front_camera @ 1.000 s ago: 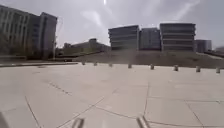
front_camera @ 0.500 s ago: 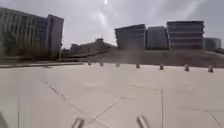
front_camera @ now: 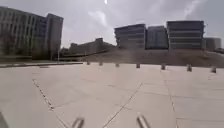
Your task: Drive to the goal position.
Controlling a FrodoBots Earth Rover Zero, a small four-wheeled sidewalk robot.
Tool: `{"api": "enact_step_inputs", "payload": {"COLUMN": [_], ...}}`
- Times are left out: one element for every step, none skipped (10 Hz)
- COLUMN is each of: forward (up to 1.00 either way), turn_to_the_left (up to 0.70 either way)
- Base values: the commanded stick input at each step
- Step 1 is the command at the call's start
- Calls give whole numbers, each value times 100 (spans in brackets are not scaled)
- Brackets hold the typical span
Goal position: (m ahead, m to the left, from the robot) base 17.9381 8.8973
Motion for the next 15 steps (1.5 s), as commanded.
{"api": "enact_step_inputs", "payload": {"forward": [70,70,70,70,70,70,70,70,70,70,70,70,70,70,70], "turn_to_the_left": [0,0,0,0,0,0,0,0,0,0,0,0,0,0,0]}}
